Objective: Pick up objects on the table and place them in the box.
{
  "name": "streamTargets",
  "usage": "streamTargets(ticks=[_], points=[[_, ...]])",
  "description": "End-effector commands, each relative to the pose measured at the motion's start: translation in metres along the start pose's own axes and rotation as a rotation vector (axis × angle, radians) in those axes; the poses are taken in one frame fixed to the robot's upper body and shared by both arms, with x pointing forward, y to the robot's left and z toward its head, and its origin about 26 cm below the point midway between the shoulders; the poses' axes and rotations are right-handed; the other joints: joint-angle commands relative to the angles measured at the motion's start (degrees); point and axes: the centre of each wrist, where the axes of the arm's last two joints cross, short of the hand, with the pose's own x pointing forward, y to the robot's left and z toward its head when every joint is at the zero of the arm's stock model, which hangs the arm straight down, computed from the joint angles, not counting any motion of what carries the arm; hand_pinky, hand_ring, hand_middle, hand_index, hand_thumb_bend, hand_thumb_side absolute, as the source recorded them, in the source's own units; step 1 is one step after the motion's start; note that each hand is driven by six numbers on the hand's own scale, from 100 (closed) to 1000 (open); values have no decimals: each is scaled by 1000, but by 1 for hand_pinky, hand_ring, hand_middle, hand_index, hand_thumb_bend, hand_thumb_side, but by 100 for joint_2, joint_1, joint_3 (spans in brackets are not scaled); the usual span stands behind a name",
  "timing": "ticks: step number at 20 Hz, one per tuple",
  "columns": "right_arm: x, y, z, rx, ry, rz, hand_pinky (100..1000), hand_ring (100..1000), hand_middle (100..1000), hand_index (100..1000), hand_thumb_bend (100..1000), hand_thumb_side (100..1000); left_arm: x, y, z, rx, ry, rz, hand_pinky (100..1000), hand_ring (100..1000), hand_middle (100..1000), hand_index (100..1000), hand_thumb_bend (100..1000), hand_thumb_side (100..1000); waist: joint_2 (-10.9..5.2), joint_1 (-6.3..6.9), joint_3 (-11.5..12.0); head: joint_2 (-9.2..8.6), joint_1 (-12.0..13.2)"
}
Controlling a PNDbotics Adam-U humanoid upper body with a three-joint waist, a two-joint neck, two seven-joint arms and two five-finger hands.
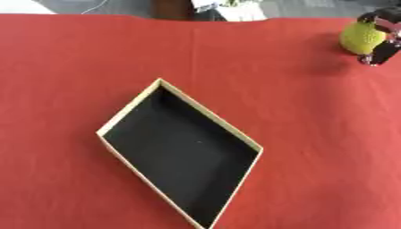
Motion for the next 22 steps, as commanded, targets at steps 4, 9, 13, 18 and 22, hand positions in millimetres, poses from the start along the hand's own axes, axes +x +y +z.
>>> streamTargets(ticks=[4,9,13,18,22], points=[[-11,-24,7,-139,45,-27,916,933,920,1000,307,100,5,-1,-7,-25,-35,-9,578,600,642,697,123,700,-62,25,20,-157,-82],[-13,-29,7,-175,98,0,912,927,919,1000,302,100,5,-3,-8,-34,-37,-3,577,599,640,696,122,703,-1,24,42,-250,-127],[-17,-31,8,-169,130,5,917,924,917,1000,304,100,5,-4,-8,-36,-37,-1,577,600,641,695,122,704,40,26,36,-289,-126],[-18,-31,7,-146,171,39,913,900,908,1000,305,100,4,-4,-7,-38,-34,0,576,598,639,693,121,707,94,26,57,-329,-166],[-15,-30,5,-131,196,89,915,889,882,1000,308,100,4,-5,-6,-42,-31,-1,576,596,636,691,120,707,109,33,61,-294,-176]])
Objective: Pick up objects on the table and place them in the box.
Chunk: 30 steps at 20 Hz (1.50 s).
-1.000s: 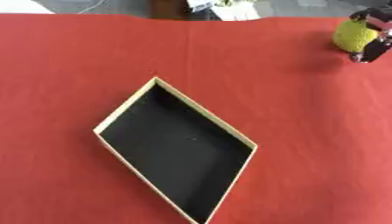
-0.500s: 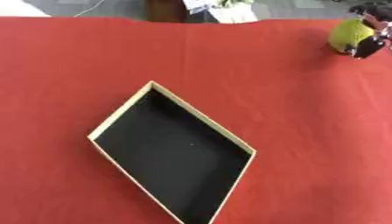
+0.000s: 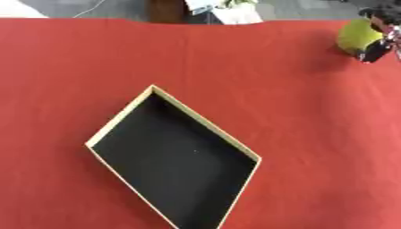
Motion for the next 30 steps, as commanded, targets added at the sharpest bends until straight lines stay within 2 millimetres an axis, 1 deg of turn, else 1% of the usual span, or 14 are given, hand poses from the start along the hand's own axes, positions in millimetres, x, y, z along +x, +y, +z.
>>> streamTargets(ticks=[1,3,5,6,9,11,12,14,15,17,19,25,27,30], points=[[-15,-15,2,-27,57,53,913,885,874,1000,309,100,5,1,-5,-18,-21,-15,576,596,636,690,121,707,-117,16,-6,-40,-27],[-13,-13,1,-30,69,74,883,858,841,1000,310,100,5,1,-5,-18,-20,-13,576,596,637,690,121,707,-117,16,-10,-45,-36],[-11,-11,1,-41,85,97,796,797,770,974,311,100,5,1,-5,-17,-25,-13,576,598,638,691,120,703,-119,20,-5,-40,-43],[-10,-9,1,-51,100,113,698,739,718,946,308,100,5,2,-6,-13,-32,-13,578,601,644,695,119,697,-121,26,3,-35,-49],[-7,-3,0,-74,149,166,547,634,623,897,311,100,8,5,-10,-2,-80,-19,582,605,648,700,114,683,-129,42,35,-2,-93],[-6,-1,-1,-106,187,203,398,547,536,815,322,100,9,7,-13,3,-115,-22,583,605,647,699,111,677,-138,54,48,9,-110],[-4,1,-1,-124,199,220,358,502,497,758,328,100,10,7,-14,4,-128,-22,584,605,646,699,112,677,-143,56,51,11,-116],[-1,2,-1,-166,206,249,314,464,468,707,347,100,10,7,-15,8,-145,-21,584,604,644,698,113,677,-155,56,51,22,-117],[1,1,-1,-196,198,257,298,466,467,664,362,100,10,7,-16,10,-149,-20,584,604,644,698,113,677,-163,54,45,27,-112],[4,-2,0,-249,171,265,260,466,477,640,381,100,10,7,-15,12,-149,-20,584,603,643,697,114,677,-176,46,30,35,-109],[6,-4,1,-288,139,280,100,433,482,621,392,100,10,7,-15,14,-147,-21,583,602,641,696,115,678,-188,32,17,39,-107],[8,-10,4,-400,130,320,100,345,385,461,359,100,10,7,-14,19,-133,-22,583,602,641,695,118,678,-229,-8,7,65,-99],[7,-11,5,-459,141,302,100,324,367,439,369,100,10,8,-14,20,-131,-23,583,602,641,695,118,679,-243,-21,-8,78,-89],[3,-18,10,-555,140,245,100,308,343,420,324,100,10,8,-14,21,-126,-24,583,603,642,695,119,679,-260,-31,-42,101,-59]])
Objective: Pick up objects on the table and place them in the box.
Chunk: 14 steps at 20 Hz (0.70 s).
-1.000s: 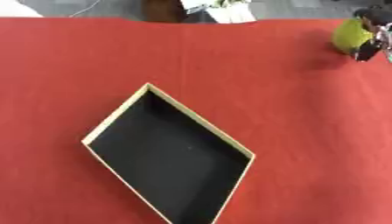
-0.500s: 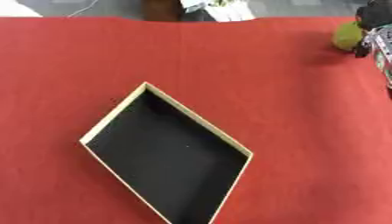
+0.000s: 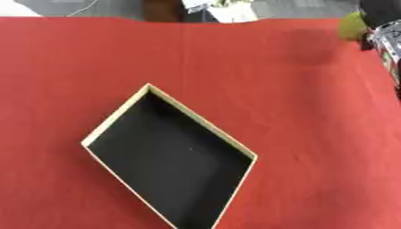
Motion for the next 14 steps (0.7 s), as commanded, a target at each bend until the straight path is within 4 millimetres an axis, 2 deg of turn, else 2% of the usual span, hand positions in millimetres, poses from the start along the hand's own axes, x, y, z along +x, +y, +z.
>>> streamTargets(ticks=[1,5,8,11,14], points=[[-24,-23,-6,-138,56,-53,100,305,337,415,315,100,6,4,-8,-15,-22,-18,583,603,642,695,120,679,-190,7,-27,21,43],[-36,-53,-1,-254,40,-157,100,292,306,390,274,100,7,6,-9,-15,-23,-22,584,604,643,696,120,679,-237,15,-98,71,98],[-42,-83,9,-329,1,-244,100,288,292,380,249,100,7,7,-10,-14,-26,-25,585,605,643,697,122,680,-288,13,-152,98,154],[-45,-115,28,-408,-75,-314,100,283,279,386,239,100,8,8,-12,-14,-30,-28,587,606,645,698,124,681,-350,5,-201,141,239],[-41,-146,59,-497,-188,-383,100,281,270,388,233,100,9,9,-14,-12,-36,-30,588,608,646,700,126,681,-420,-6,-240,193,337]])
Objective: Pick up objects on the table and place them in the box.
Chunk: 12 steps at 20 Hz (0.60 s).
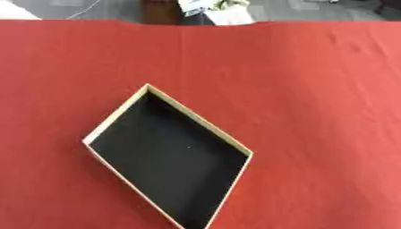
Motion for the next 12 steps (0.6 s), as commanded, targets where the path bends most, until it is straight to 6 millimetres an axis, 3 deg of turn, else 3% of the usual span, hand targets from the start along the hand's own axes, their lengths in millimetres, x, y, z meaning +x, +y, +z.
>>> streamTargets(ticks=[1,5,12], points=[[11,-60,7,-133,-119,-68,100,281,268,388,231,100,8,6,-12,-18,-38,-21,589,609,647,701,127,681,-208,1,-25,74,110],[44,-98,37,-185,-323,-216,100,288,271,388,227,100,9,6,-15,-22,-41,-19,590,611,649,702,128,682,-303,-9,-55,165,215],[73,-99,50,-196,-718,-428,100,311,298,388,218,100,10,6,-17,-31,-34,-15,591,613,650,704,131,683,-457,-56,-50,357,200]])
